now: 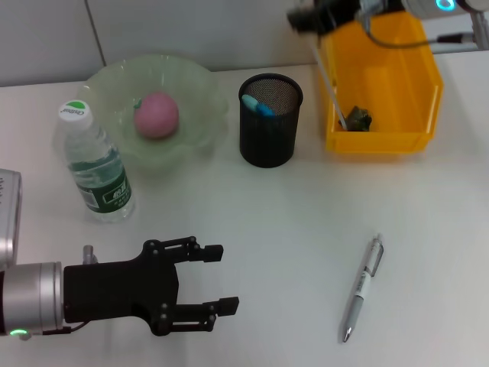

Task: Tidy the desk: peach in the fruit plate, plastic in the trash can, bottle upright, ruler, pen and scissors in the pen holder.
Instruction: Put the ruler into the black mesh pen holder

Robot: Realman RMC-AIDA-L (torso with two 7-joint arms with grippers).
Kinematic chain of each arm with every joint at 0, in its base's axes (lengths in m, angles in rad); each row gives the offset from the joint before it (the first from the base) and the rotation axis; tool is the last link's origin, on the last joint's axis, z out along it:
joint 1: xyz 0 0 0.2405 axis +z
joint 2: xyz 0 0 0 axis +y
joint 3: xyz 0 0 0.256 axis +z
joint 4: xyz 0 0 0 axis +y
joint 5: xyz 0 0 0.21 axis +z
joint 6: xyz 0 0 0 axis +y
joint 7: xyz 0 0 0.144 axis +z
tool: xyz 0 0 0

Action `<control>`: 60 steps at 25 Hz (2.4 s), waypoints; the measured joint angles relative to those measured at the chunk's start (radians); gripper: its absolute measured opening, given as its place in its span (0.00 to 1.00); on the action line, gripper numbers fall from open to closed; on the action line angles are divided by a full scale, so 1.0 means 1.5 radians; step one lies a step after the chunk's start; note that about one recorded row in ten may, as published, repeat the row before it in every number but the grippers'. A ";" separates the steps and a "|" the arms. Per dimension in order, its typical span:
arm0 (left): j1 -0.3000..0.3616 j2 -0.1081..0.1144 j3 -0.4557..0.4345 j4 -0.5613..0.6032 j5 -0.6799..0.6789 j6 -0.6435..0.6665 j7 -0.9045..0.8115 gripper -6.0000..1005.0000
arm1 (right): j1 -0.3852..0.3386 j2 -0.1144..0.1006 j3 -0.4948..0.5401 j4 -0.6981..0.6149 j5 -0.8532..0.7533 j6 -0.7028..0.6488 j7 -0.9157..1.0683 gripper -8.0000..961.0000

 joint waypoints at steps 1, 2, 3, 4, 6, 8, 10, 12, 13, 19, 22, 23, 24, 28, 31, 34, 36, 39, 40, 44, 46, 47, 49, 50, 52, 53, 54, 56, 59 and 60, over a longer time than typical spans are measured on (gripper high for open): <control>0.000 -0.003 0.000 0.000 0.000 -0.001 0.002 0.77 | -0.017 0.000 -0.007 0.002 0.013 0.055 -0.013 0.40; 0.000 -0.003 0.000 0.000 0.000 -0.001 0.002 0.77 | -0.031 0.001 -0.015 0.007 0.028 0.101 -0.027 0.40; -0.001 -0.004 0.000 0.000 0.000 -0.002 0.003 0.77 | -0.041 0.001 -0.024 0.016 0.046 0.145 -0.043 0.40; -0.002 -0.004 0.000 0.000 0.000 -0.002 0.003 0.77 | -0.052 0.001 -0.034 0.027 0.066 0.189 -0.059 0.40; -0.003 -0.005 0.000 0.000 0.000 -0.002 0.003 0.77 | -0.061 0.001 -0.050 0.052 0.090 0.254 -0.078 0.40; -0.004 -0.005 0.000 0.000 -0.001 0.000 0.002 0.77 | -0.064 0.001 -0.067 0.081 0.102 0.310 -0.086 0.40; -0.006 -0.005 0.000 0.000 -0.002 0.000 0.002 0.77 | -0.065 0.001 -0.088 0.113 0.104 0.361 -0.093 0.40; -0.008 -0.006 0.000 0.000 -0.002 0.000 0.002 0.77 | -0.065 0.001 -0.118 0.152 0.105 0.427 -0.100 0.40; -0.009 -0.006 0.000 0.000 -0.001 0.000 0.002 0.77 | -0.066 0.001 -0.131 0.167 0.105 0.452 -0.100 0.40; -0.011 -0.007 0.000 0.000 0.000 -0.002 0.002 0.77 | -0.081 0.002 -0.201 0.211 0.128 0.572 -0.100 0.40; -0.012 -0.007 0.000 0.000 0.001 -0.003 0.002 0.77 | -0.088 0.003 -0.219 0.216 0.135 0.602 -0.096 0.40; -0.012 -0.007 0.000 0.000 0.001 -0.003 0.002 0.77 | -0.089 0.003 -0.223 0.216 0.142 0.607 -0.095 0.40; -0.012 -0.007 0.000 0.000 0.001 -0.003 0.002 0.77 | -0.090 0.003 -0.224 0.218 0.152 0.609 -0.095 0.40; -0.013 -0.007 0.000 0.000 0.001 -0.003 0.002 0.77 | -0.094 0.002 -0.225 0.230 0.187 0.616 -0.095 0.40; -0.013 -0.007 0.000 0.000 0.000 -0.002 0.002 0.77 | -0.096 0.002 -0.226 0.247 0.190 0.627 -0.095 0.40; -0.013 -0.006 0.000 0.000 0.000 -0.001 0.002 0.77 | -0.096 0.001 -0.229 0.261 0.190 0.634 -0.095 0.40; -0.013 -0.006 0.000 0.000 0.000 -0.001 0.002 0.77 | -0.095 0.001 -0.231 0.272 0.190 0.645 -0.095 0.40; -0.012 -0.005 0.000 0.000 -0.001 0.000 0.002 0.77 | -0.094 0.001 -0.239 0.287 0.190 0.664 -0.095 0.40; -0.012 -0.005 0.000 0.000 -0.001 0.000 0.002 0.77 | -0.094 0.001 -0.241 0.292 0.190 0.669 -0.095 0.40; -0.012 -0.005 0.000 0.000 0.000 0.000 0.001 0.77 | -0.089 0.001 -0.247 0.305 0.193 0.677 -0.095 0.41; -0.012 -0.005 0.000 0.000 0.000 0.000 0.001 0.77 | -0.088 0.001 -0.251 0.310 0.196 0.683 -0.094 0.42; -0.012 -0.005 0.000 0.000 0.001 0.001 0.002 0.77 | -0.087 0.002 -0.254 0.314 0.198 0.686 -0.094 0.42; -0.011 -0.005 0.000 0.000 0.001 0.001 0.003 0.77 | -0.084 0.002 -0.259 0.322 0.201 0.690 -0.094 0.43; -0.011 -0.005 0.000 0.000 0.001 0.002 0.003 0.77 | -0.082 0.002 -0.262 0.326 0.202 0.693 -0.094 0.43; -0.010 -0.005 0.000 0.000 0.001 0.002 0.003 0.77 | -0.081 0.001 -0.265 0.333 0.202 0.698 -0.094 0.44; -0.010 -0.005 0.000 0.000 0.001 0.002 0.003 0.77 | -0.080 0.001 -0.266 0.336 0.202 0.699 -0.094 0.44; -0.010 -0.005 0.000 0.000 0.001 0.002 0.003 0.77 | -0.080 0.001 -0.266 0.338 0.202 0.700 -0.094 0.44; -0.009 -0.005 0.000 0.000 0.001 0.002 0.004 0.77 | -0.079 0.001 -0.266 0.340 0.202 0.700 -0.094 0.45; -0.007 -0.004 0.000 0.000 0.001 0.002 0.006 0.77 | -0.079 0.001 -0.267 0.342 0.202 0.700 -0.095 0.46; -0.007 -0.004 0.000 0.000 0.001 0.002 0.006 0.77 | -0.079 0.001 -0.267 0.342 0.202 0.700 -0.095 0.46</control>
